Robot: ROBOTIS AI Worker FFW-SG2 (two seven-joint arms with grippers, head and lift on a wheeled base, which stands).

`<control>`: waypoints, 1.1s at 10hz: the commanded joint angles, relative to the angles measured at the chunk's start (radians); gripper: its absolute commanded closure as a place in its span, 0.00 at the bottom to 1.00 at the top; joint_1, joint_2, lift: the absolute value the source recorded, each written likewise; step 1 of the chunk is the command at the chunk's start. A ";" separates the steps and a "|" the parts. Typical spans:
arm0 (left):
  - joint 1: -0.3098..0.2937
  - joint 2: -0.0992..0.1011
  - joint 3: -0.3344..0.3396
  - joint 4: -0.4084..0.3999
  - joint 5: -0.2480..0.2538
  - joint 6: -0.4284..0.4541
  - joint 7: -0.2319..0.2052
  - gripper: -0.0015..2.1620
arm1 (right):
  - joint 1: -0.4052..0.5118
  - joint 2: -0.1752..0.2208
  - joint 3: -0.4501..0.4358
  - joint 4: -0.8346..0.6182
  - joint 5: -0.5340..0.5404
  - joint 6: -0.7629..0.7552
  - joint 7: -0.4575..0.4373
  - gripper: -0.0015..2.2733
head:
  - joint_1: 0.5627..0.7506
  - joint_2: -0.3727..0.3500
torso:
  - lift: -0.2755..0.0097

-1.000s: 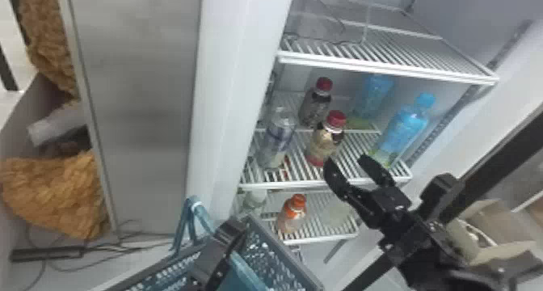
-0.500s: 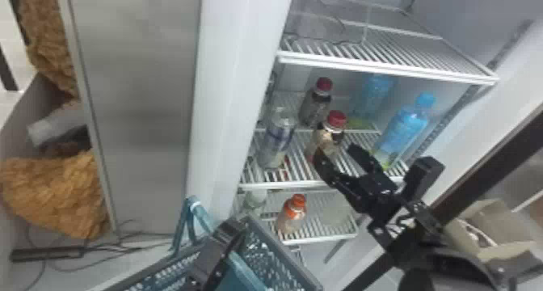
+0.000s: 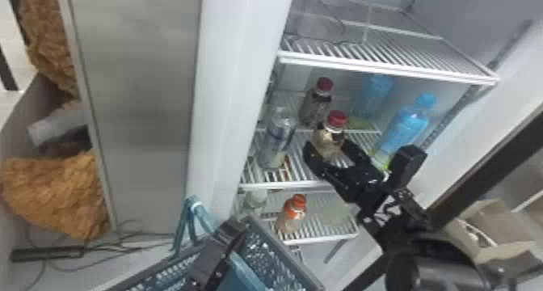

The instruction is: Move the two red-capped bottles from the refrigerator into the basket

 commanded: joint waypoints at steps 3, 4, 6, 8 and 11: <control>0.000 0.001 0.000 0.000 0.002 -0.005 0.000 0.56 | -0.047 -0.010 0.021 0.053 0.008 0.007 -0.005 0.07 | 0.70 0.03 | 0.97; 0.003 0.000 0.000 0.000 0.002 -0.005 0.000 0.56 | -0.059 -0.013 0.027 0.072 0.008 0.007 -0.005 0.09 | 0.70 0.03 | 0.97; 0.003 0.000 0.000 0.000 0.002 -0.007 0.000 0.56 | -0.074 -0.017 0.035 0.099 0.008 0.005 -0.005 0.34 | 0.70 0.03 | 0.97; 0.003 0.001 0.000 0.000 0.002 -0.007 0.000 0.56 | -0.079 -0.023 0.044 0.114 0.016 -0.015 -0.005 0.52 | 0.70 0.03 | 0.97; 0.003 0.000 0.000 0.000 0.002 -0.007 0.000 0.56 | -0.042 -0.022 0.039 0.055 0.016 -0.042 -0.005 0.52 | 0.70 0.03 | 0.97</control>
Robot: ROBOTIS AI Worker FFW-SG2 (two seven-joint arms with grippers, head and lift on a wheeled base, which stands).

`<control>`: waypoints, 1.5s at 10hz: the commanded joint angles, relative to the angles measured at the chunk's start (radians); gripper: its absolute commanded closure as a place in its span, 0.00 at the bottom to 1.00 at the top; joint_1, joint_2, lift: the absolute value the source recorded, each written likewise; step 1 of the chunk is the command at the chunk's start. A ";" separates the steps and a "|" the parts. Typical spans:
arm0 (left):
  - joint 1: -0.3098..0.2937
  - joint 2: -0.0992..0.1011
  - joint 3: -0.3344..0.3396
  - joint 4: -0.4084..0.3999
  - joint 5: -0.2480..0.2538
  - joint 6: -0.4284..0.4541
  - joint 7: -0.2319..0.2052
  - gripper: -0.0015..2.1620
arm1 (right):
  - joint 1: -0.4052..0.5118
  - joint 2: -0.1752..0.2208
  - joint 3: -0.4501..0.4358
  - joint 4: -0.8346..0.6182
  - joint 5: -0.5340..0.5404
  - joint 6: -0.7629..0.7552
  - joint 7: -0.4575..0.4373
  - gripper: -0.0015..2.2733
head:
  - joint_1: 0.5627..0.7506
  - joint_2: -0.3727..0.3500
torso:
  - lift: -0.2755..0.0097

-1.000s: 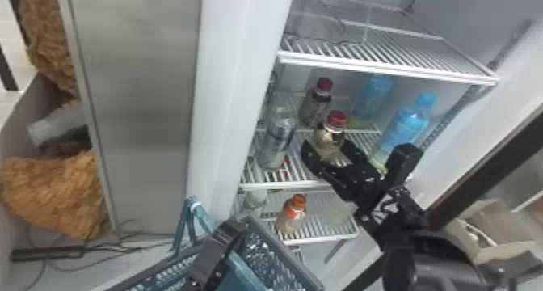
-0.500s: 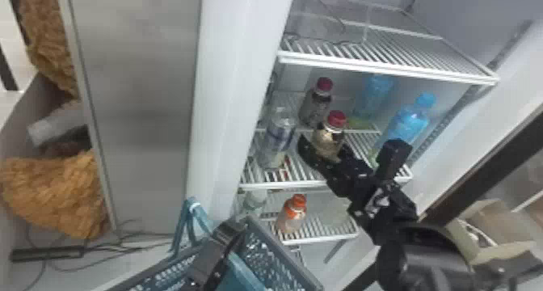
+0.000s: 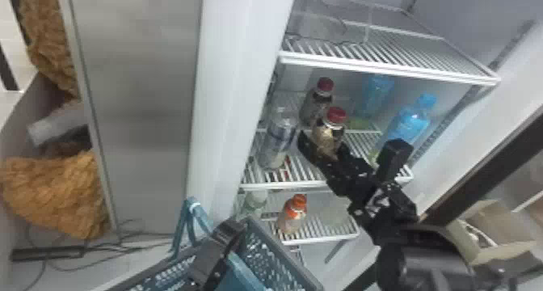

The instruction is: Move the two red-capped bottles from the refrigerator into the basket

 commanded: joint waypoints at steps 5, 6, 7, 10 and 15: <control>0.002 0.001 0.000 0.000 0.000 -0.002 0.000 0.56 | 0.164 0.014 -0.060 -0.216 -0.053 0.065 0.002 0.52 | 0.70 0.03 | 0.97; 0.002 0.000 0.000 0.000 0.000 -0.002 0.000 0.56 | 0.215 0.019 -0.072 -0.258 -0.061 0.083 0.002 0.52 | 0.70 0.03 | 0.97; 0.005 0.001 0.000 0.000 0.000 -0.002 0.000 0.56 | 0.257 0.022 -0.080 -0.292 -0.071 0.100 0.002 0.52 | 0.70 0.03 | 0.97; 0.007 0.000 0.000 0.000 -0.004 0.002 0.001 0.56 | 0.365 0.038 -0.118 -0.400 -0.089 0.146 0.021 0.52 | 0.70 0.03 | 0.97; 0.010 0.000 0.000 0.000 -0.006 0.010 0.008 0.56 | 0.483 0.068 -0.134 -0.547 -0.127 0.259 0.080 0.52 | 0.70 0.03 | 0.97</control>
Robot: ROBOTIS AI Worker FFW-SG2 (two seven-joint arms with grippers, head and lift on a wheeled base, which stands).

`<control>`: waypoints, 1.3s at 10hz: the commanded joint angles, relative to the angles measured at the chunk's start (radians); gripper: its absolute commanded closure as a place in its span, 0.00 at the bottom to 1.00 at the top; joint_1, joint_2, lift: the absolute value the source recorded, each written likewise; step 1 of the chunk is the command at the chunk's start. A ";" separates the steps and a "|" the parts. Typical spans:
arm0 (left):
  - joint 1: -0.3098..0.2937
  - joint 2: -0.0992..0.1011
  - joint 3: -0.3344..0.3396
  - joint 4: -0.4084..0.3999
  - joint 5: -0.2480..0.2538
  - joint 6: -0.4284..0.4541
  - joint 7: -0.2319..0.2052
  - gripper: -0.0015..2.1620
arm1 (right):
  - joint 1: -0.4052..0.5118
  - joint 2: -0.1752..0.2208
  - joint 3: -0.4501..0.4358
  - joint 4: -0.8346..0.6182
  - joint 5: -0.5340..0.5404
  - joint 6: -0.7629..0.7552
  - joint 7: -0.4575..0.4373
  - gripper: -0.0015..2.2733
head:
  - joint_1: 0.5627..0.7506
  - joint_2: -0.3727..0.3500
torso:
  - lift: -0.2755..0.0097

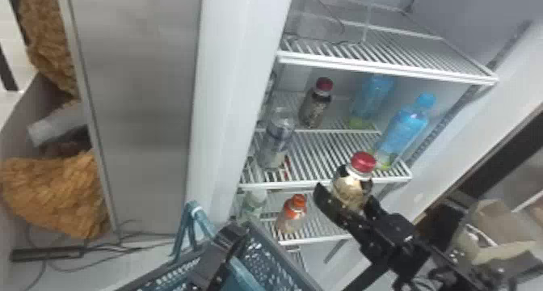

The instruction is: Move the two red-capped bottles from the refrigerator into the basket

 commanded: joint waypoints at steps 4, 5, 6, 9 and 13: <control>0.003 0.000 -0.002 0.002 -0.002 0.012 0.002 0.56 | -0.002 -0.043 0.092 0.018 -0.111 0.111 0.079 0.52 | 0.70 0.03 | 0.97; 0.003 0.000 -0.002 0.004 -0.004 0.014 0.002 0.56 | -0.014 -0.054 0.104 0.015 -0.115 0.118 0.092 0.52 | 0.70 0.03 | 0.97; 0.003 0.000 -0.002 0.004 -0.004 0.014 0.002 0.56 | -0.014 -0.054 0.110 0.005 -0.131 0.133 0.095 0.52 | 0.70 0.03 | 0.97; 0.003 0.000 -0.002 0.004 -0.004 0.014 0.004 0.56 | -0.054 -0.078 0.153 0.042 -0.157 0.199 0.161 0.52 | 0.70 0.03 | 0.97; 0.003 -0.001 -0.002 0.004 -0.004 0.009 0.004 0.56 | -0.105 -0.098 0.163 0.086 -0.165 0.302 0.240 0.52 | 0.70 0.03 | 0.97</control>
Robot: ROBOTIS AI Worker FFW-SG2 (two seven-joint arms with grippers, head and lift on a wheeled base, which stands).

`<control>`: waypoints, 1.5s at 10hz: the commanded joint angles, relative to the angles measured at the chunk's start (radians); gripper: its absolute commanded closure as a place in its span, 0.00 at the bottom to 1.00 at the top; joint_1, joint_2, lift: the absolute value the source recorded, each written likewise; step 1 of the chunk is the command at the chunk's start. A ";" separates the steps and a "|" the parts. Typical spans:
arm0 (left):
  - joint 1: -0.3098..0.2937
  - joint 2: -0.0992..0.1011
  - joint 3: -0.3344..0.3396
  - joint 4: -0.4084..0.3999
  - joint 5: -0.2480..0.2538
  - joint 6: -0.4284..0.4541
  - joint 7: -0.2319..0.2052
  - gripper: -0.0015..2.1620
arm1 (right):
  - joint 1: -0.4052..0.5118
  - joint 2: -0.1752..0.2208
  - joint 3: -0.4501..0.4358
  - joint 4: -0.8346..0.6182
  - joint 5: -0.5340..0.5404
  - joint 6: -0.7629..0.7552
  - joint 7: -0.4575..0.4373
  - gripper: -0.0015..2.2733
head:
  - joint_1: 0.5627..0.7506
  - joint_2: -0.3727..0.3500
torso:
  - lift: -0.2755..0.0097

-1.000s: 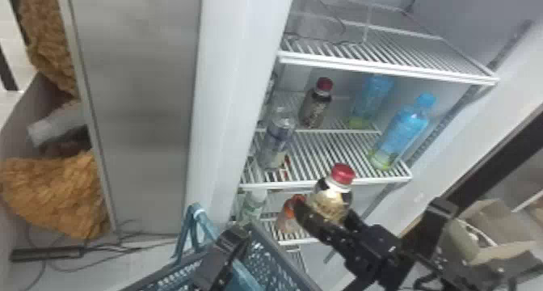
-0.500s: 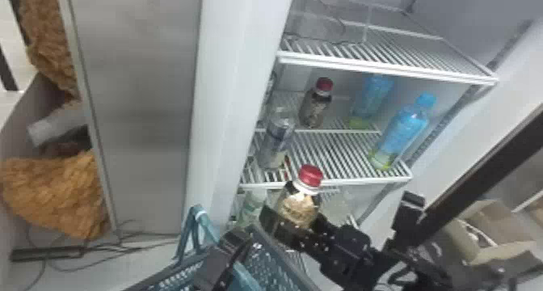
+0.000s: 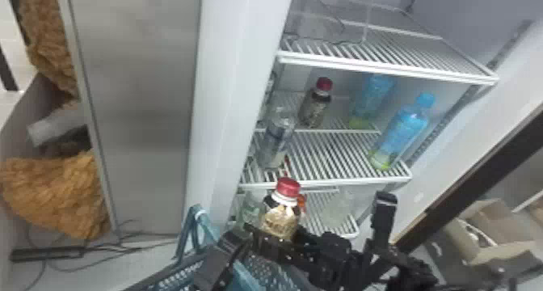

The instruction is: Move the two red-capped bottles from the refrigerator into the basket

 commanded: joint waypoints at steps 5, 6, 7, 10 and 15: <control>0.000 0.000 0.000 0.000 0.002 -0.009 0.000 0.56 | -0.021 -0.005 0.002 0.025 -0.063 0.109 0.030 0.09 | 0.70 0.03 | 0.97; 0.000 0.001 0.000 0.000 0.004 -0.011 0.000 0.56 | -0.018 -0.003 -0.002 0.028 -0.069 0.107 0.030 0.05 | 0.70 0.03 | 0.97; 0.002 0.000 0.000 0.000 0.006 -0.014 0.000 0.56 | -0.018 0.000 -0.016 0.025 -0.061 0.075 0.030 0.05 | 0.70 0.03 | 0.97; 0.002 0.001 0.000 0.000 0.010 -0.016 0.000 0.56 | 0.001 0.014 -0.106 -0.017 0.013 0.035 0.021 0.05 | 0.70 0.03 | 0.97; 0.002 0.000 0.000 0.000 0.012 -0.019 0.000 0.56 | 0.060 0.058 -0.240 -0.115 0.007 -0.097 -0.047 0.05 | 0.70 0.03 | 0.97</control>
